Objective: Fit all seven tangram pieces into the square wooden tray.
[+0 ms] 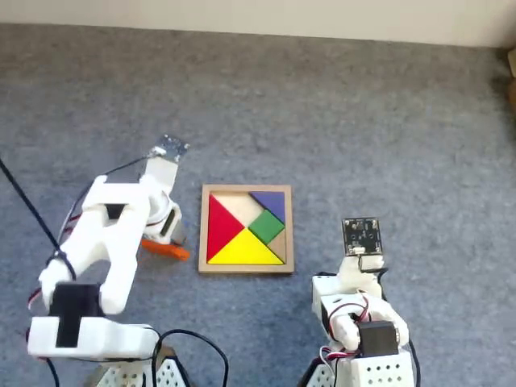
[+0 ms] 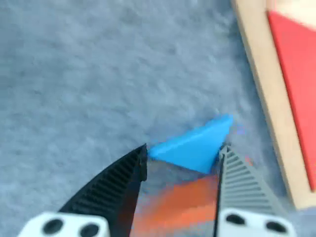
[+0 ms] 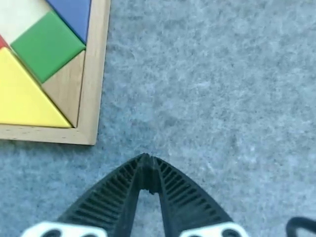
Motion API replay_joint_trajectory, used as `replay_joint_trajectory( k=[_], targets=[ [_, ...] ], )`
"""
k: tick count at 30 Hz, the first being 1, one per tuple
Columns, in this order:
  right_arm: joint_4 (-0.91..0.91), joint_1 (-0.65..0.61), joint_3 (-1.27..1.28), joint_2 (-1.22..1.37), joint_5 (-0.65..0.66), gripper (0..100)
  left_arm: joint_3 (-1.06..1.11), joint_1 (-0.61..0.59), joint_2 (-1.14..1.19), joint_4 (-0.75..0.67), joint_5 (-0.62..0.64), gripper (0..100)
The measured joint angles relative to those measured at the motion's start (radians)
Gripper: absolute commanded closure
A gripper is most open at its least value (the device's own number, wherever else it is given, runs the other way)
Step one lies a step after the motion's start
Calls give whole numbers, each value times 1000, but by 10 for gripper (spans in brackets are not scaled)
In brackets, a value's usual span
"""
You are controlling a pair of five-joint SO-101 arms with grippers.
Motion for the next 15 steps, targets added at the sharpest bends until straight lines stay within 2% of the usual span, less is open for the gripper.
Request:
replay_joint_trajectory(
  k=[3, 8, 15],
  targets=[
    [0, 0, 0, 0, 0, 992, -61, -29, 49, 0, 3, 855],
    [0, 0, 0, 0, 0, 992, -175, -81, 87, 6, 5, 839],
    [0, 0, 0, 0, 0, 992, -330, -80, 87, 175, 66, 780]
  ],
)
